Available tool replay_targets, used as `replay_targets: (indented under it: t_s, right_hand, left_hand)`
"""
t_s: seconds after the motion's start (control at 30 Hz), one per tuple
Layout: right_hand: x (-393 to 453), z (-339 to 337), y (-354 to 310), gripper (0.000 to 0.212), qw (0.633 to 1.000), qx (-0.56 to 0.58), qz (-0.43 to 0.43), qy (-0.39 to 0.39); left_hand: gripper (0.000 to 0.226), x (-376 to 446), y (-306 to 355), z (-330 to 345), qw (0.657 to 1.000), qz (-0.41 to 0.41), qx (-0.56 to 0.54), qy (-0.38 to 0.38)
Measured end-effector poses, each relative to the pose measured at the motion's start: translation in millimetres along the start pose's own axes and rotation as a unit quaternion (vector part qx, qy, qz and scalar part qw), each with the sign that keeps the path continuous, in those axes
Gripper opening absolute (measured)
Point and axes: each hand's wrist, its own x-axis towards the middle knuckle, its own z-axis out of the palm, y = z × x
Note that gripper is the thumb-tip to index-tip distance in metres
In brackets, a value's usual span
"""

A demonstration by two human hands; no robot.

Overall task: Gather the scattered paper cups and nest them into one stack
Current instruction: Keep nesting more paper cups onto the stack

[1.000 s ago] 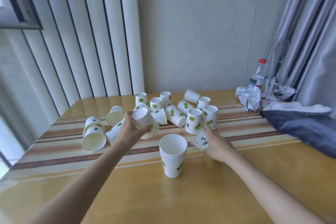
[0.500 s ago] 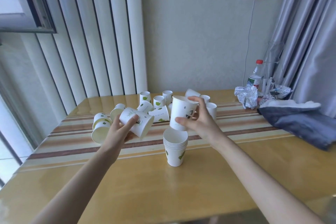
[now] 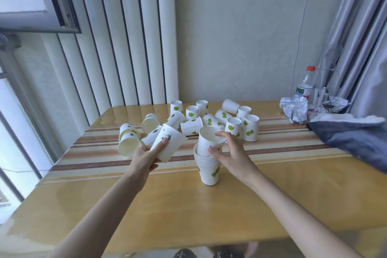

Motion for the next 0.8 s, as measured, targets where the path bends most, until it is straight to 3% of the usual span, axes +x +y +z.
replay_targets:
  t_s: [0.1, 0.37, 0.5, 0.63, 0.7, 0.8]
  right_hand:
    - [-2, -3, 0, 0.047, 0.996, -0.075, -0.056, 0.005]
    - [4, -4, -17, 0.047, 0.999, 0.012, -0.039, -0.024]
    - [8, 1, -10, 0.042, 0.998, -0.038, -0.045, -0.033]
    - [6, -8, -2, 0.035, 0.985, 0.172, 0.020, 0.029]
    - [5, -20, 6, 0.028, 0.979, 0.192, 0.034, 0.065]
    - [-1, -30, 19, 0.034, 0.984, 0.158, 0.051, 0.067]
  left_hand:
    - [0.064, 0, -3, 2, 0.999, 0.010, -0.029, -0.016]
    - [0.052, -3, 17, 18, 0.993, 0.099, -0.035, -0.058]
    - [0.051, -7, 22, 24, 0.990, 0.114, -0.033, -0.078]
    - [0.049, -11, 25, 40, 0.983, 0.133, 0.004, -0.126]
    - [0.050, -9, 27, 53, 0.980, 0.142, 0.023, -0.140]
    - [0.052, -3, 28, 74, 0.977, 0.141, 0.037, -0.158]
